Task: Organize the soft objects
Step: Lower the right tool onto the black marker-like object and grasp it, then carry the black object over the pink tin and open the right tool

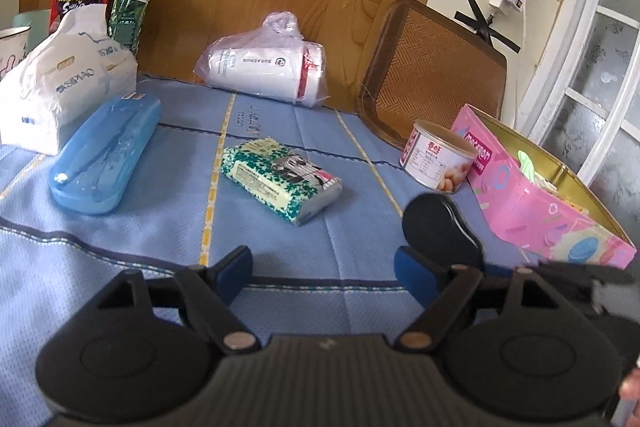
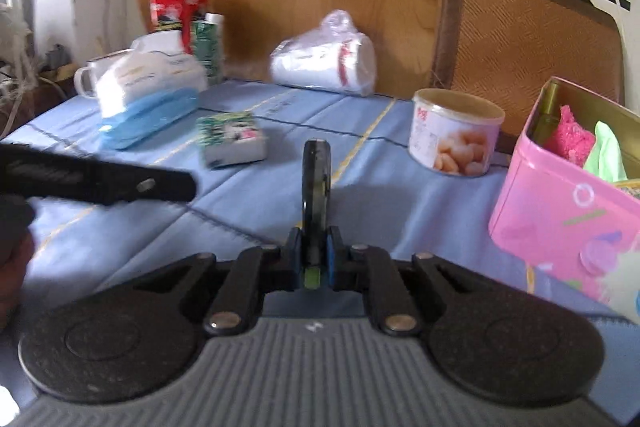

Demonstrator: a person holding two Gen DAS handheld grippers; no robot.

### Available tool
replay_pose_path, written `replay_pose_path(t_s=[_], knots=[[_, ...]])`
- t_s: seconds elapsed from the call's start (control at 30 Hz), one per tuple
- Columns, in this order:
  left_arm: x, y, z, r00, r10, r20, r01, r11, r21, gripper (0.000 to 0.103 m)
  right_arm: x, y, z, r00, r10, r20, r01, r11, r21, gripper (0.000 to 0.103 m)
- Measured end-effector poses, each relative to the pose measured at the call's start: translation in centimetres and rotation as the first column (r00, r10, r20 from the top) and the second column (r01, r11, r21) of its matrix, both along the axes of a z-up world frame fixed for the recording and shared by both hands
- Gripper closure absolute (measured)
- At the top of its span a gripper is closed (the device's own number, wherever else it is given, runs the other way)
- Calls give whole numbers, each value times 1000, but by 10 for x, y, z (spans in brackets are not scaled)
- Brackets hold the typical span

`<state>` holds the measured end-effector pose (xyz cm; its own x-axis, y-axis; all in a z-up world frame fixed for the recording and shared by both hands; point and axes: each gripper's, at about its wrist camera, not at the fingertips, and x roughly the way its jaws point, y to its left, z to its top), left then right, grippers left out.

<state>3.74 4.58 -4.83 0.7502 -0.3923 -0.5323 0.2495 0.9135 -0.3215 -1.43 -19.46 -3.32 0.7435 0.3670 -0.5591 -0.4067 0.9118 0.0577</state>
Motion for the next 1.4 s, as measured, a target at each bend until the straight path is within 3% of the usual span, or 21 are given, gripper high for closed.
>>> replay_pose_path(t_s=[0.1, 0.17, 0.23, 0.33, 0.47, 0.5, 0.53, 0.6, 0.73, 0.87, 0.93, 0.97, 1.03, 1.07, 1.23, 1.4], knots=[[-1, 0, 0, 1000, 7, 0, -7, 1000, -1, 22, -5, 1, -2, 1000, 9, -4, -9, 1000, -1, 87], [-1, 0, 0, 1000, 10, 0, -10, 1000, 2, 21, -2, 1, -1, 1000, 6, -2, -6, 1000, 3, 80], [-1, 1, 0, 1000, 12, 2, -12, 1000, 1, 21, 0, 0, 0, 1000, -4, -4, 4, 1000, 11, 66], [-1, 2, 0, 1000, 12, -1, -12, 1000, -8, 21, 4, 0, -2, 1000, -4, -9, 4, 1000, 16, 65], [0, 3, 0, 1000, 7, -2, -7, 1000, -12, 20, 2, 0, -3, 1000, -5, -10, 5, 1000, 23, 68], [0, 3, 0, 1000, 3, -5, -3, 1000, -17, 19, 2, 0, -3, 1000, -9, -10, 9, 1000, 27, 83], [1, 2, 0, 1000, -1, -9, 1, 1000, -19, 19, 2, 0, -3, 1000, -9, -16, 10, 999, 31, 88], [1, -1, 2, 1000, -25, -15, 24, 999, -33, 18, 2, -1, -3, 1000, -16, -27, 17, 999, 52, 88], [1, -22, 8, 990, -133, -51, 125, 983, -135, 18, -1, -9, -2, 998, -4, -67, 12, 993, 119, 88], [5, -54, 10, 971, -215, -106, 202, 971, -125, 19, -8, -21, -2, 993, 7, -120, 19, 977, 213, 88], [8, -66, 6, 960, -239, -145, 221, 966, -133, 24, -14, -24, -2, 992, 10, -124, 20, 971, 238, 88], [8, -69, 5, 961, -237, -141, 218, 967, -132, 31, -18, -26, -2, 992, 12, -122, 18, 969, 245, 88], [11, -79, 7, 949, -269, -162, 248, 959, -140, 50, -25, -30, 0, 994, 12, -105, 16, 966, 259, 88], [11, -84, 9, 944, -286, -164, 262, 953, -149, 52, -28, -32, 3, 996, 7, -84, 15, 966, 259, 88], [15, -124, 46, 937, -342, -67, 338, 938, -75, 52, -38, -46, 22, 993, -84, 79, 64, 973, 220, 88], [35, -185, 80, 902, -431, 21, 431, 902, 8, 51, -36, -78, 42, 945, -223, 240, 178, 964, 195, 88]])
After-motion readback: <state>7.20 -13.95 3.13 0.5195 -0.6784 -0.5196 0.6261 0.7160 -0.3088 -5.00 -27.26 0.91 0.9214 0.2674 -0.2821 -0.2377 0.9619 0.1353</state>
